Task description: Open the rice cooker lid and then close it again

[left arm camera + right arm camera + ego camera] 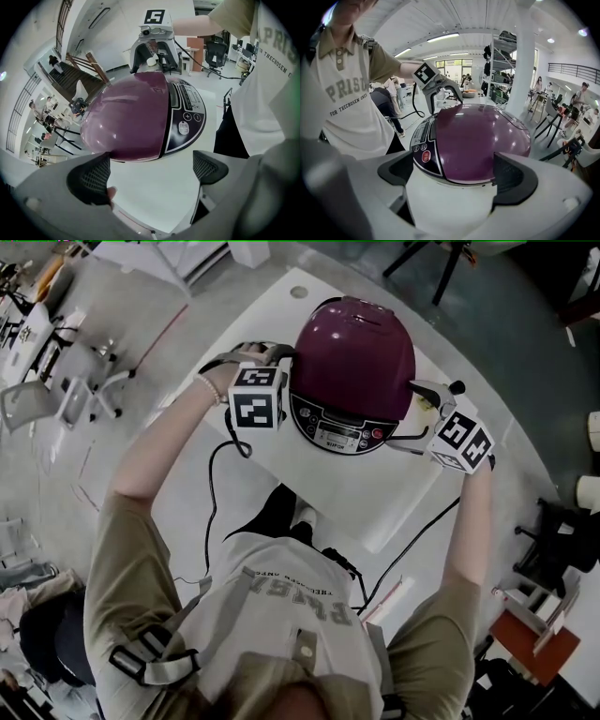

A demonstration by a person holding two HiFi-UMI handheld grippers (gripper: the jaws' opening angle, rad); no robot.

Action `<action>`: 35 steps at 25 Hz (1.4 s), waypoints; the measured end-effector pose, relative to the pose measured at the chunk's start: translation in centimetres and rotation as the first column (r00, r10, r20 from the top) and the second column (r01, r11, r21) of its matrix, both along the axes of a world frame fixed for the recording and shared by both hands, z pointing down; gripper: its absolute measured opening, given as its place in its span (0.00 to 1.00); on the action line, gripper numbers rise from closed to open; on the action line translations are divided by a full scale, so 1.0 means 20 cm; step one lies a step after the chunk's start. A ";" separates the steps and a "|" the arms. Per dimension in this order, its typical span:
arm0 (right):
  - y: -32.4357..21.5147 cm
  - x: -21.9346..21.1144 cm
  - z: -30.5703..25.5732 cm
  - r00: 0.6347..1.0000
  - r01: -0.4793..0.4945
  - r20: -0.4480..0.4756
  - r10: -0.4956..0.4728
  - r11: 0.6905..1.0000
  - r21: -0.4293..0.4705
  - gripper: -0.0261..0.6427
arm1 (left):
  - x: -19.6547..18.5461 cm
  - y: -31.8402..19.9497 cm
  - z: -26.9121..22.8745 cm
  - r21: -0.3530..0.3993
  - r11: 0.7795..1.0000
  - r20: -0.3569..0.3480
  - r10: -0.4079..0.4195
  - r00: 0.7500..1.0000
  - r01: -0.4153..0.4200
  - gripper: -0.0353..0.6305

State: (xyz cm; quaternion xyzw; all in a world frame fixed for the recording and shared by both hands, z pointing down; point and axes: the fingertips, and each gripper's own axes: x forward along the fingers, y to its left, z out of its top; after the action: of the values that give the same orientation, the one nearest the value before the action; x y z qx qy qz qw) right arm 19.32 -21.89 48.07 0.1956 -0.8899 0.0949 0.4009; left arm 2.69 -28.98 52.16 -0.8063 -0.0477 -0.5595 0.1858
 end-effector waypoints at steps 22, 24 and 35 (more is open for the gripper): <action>0.08 0.04 0.16 0.913 0.188 -0.354 -0.201 0.980 -0.071 0.83 | -0.06 -0.02 0.08 0.048 0.989 0.232 0.125 0.965 -0.140 0.93; 0.09 0.02 0.14 0.932 0.167 -0.315 -0.181 0.983 -0.072 0.83 | -0.05 -0.01 0.05 0.029 0.996 0.168 0.078 0.983 -0.085 0.93; 0.06 0.01 -0.45 0.934 -0.355 0.224 0.278 0.790 0.500 0.82 | 0.04 0.14 -0.51 -0.183 0.919 -0.553 -0.390 0.736 0.349 0.91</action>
State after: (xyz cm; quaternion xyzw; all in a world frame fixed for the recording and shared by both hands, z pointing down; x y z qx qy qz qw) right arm 19.59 -20.66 39.10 0.4383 -0.8610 -0.0762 0.2465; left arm 3.45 -26.16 41.86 -0.9366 0.1533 -0.3111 0.0495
